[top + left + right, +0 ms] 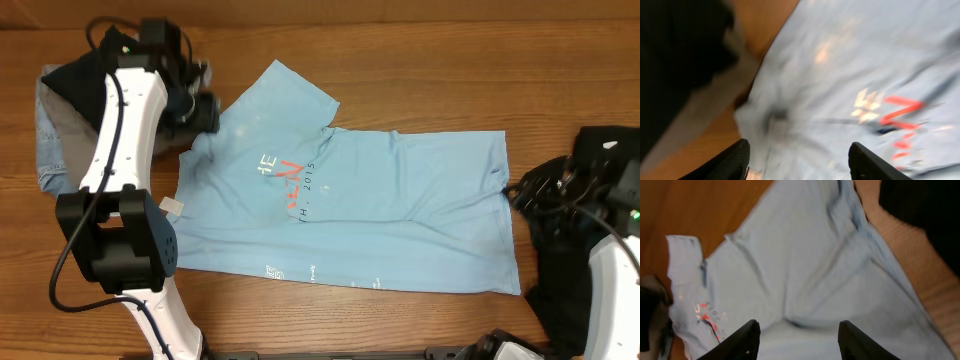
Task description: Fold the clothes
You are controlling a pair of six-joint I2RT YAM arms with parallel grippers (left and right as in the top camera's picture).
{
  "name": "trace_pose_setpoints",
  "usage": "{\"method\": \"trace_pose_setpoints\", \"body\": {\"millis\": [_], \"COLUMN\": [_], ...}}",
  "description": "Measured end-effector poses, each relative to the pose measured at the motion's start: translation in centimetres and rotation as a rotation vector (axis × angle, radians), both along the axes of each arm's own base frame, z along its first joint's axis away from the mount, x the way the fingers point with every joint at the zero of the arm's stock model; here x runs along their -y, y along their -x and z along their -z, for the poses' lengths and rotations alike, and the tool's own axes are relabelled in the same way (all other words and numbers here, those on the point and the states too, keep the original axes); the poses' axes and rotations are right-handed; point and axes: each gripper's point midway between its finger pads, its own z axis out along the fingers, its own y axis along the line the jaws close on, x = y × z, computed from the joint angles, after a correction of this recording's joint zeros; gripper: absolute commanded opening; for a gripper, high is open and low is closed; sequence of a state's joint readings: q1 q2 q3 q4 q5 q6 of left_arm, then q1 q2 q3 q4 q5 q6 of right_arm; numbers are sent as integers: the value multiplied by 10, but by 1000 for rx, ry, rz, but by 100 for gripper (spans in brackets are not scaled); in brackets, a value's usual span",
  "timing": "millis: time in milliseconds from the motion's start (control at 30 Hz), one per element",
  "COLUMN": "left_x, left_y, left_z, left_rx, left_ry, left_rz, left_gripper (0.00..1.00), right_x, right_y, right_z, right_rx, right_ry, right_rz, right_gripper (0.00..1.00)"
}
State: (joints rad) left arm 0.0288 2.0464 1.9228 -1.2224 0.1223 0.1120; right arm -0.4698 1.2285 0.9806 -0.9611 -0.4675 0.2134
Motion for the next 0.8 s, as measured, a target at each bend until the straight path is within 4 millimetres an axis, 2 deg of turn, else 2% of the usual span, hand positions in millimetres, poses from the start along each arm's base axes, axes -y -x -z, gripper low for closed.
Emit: {"method": "trace_pose_setpoints", "body": {"millis": [33, 100, 167, 267, 300, 367, 467, 633, 800], "left_x": [5, 21, 44, 68, 74, 90, 99, 100, 100], "left_y": [-6, -23, -35, -40, -43, -50, -53, -50, -47], "left_z": [-8, -26, -36, -40, -42, -47, -50, -48, -46], "left_rx": [30, 114, 179, 214, 229, 273, 298, 283, 269], "left_ry": [14, 42, 66, 81, 84, 94, 99, 98, 98], "left_rz": [12, 45, 94, 142, 156, 187, 204, 206, 206], "left_gripper": [75, 76, 78, 78, 78, 78, 79, 78, 78], "right_x": [7, 15, 21, 25, 25, 24, 28, 51, 59], "right_y": [-13, -32, -49, -74, -90, -105, -128, -148, -156], "right_z": [-11, -19, -15, -1, 12, 31, 57, 111, 144], "right_rx": [44, 101, 125, 148, 152, 145, 148, 92, 72], "right_ry": [21, 42, 47, 59, 65, 75, 122, 223, 249], "right_rz": [3, 5, 2, -19, -34, -51, -55, -7, 7], "right_gripper": [54, 54, 54, 54, 54, 54, 54, 54, 59]}}
